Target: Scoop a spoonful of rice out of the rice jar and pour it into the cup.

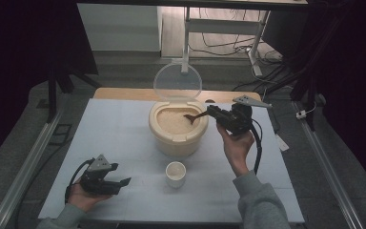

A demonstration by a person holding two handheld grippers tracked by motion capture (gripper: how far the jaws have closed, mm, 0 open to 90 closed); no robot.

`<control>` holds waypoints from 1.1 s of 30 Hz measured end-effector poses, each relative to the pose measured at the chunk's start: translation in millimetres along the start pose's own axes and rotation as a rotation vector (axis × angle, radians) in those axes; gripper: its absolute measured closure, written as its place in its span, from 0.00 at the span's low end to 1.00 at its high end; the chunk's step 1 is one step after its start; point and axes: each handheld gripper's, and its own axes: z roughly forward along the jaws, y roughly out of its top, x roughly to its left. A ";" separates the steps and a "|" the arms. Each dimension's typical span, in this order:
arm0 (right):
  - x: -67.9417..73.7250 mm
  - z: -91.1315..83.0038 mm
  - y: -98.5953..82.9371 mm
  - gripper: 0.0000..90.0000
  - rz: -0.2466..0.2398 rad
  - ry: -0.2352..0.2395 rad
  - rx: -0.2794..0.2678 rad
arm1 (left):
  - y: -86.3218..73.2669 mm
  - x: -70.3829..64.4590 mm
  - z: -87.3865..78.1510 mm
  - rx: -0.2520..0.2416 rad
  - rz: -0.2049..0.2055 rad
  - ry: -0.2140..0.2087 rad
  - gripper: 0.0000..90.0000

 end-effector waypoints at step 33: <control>-38.5 -0.2 -18.4 0.92 0.464 0.137 0.010 | 0.6 0.0 0.2 0.001 0.008 0.001 0.27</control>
